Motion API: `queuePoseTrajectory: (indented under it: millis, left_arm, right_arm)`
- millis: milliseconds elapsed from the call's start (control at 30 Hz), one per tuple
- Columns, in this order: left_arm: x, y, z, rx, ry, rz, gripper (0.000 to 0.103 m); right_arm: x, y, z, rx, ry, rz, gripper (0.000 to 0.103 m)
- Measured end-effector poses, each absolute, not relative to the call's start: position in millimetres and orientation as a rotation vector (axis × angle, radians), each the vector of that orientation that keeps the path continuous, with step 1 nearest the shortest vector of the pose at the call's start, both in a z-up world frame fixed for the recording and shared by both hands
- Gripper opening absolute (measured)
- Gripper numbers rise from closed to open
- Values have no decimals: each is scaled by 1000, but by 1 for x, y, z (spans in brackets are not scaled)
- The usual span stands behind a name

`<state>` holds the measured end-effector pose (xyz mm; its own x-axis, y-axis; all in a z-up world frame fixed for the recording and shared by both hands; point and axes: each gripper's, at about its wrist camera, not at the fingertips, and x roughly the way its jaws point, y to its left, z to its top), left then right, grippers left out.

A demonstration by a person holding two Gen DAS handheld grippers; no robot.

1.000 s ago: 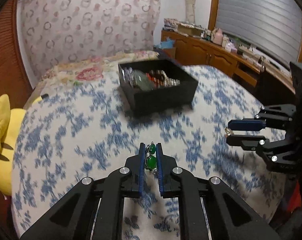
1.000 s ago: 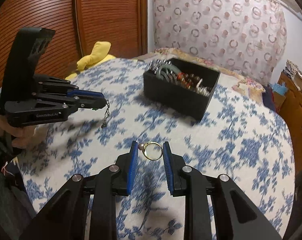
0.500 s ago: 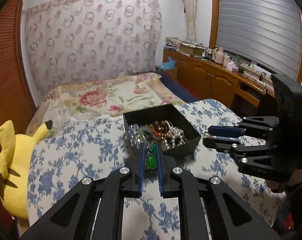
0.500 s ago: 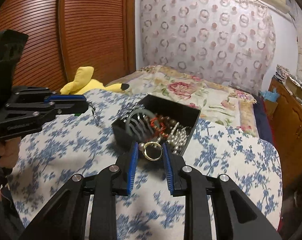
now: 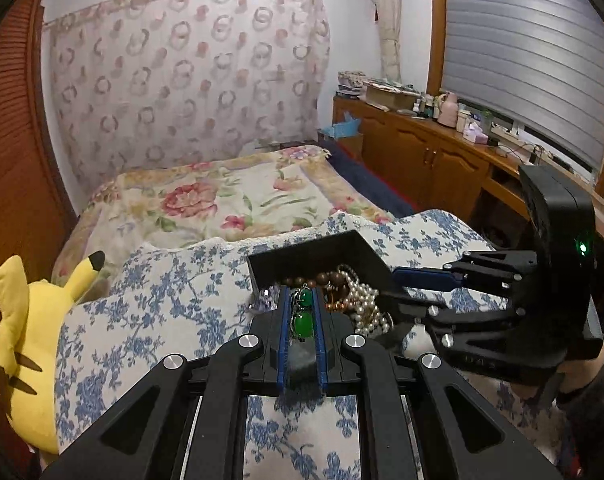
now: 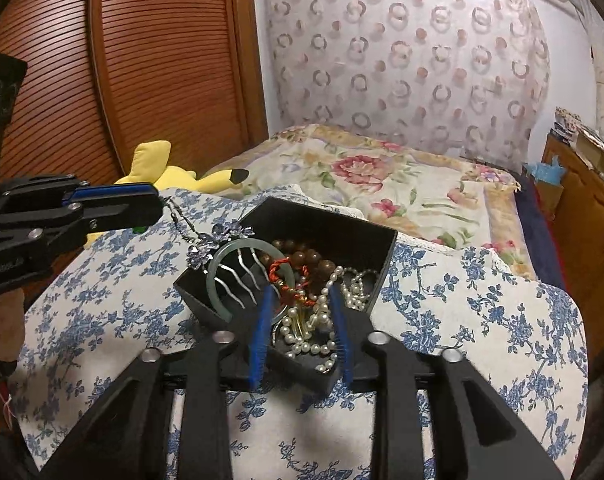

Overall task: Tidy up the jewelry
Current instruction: 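Open both tools over the box and withdraw them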

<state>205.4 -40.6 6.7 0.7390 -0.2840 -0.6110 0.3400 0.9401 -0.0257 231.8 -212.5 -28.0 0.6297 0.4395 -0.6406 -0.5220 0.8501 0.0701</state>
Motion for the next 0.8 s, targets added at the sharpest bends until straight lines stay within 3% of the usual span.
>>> queuePoseTrajectory:
  millis: [400, 467, 533, 667, 800]
  left_arm:
    - [226, -62, 5, 99, 659, -336, 14]
    - [226, -60, 3, 93, 652, -332, 38]
    - [224, -60, 2, 90, 643, -328, 45]
    - [213, -57, 1, 103, 622, -288, 75]
    - [199, -50, 0, 92, 593, -260, 92]
  right_arm:
    - [214, -233, -22, -112, 669, 526, 40]
    - [210, -236, -21, -108, 662, 522, 40]
    - [207, -238, -20, -104, 657, 515, 40]
    - [195, -244, -16, -89, 642, 498, 40]
    - [182, -248, -10, -76, 618, 484, 47]
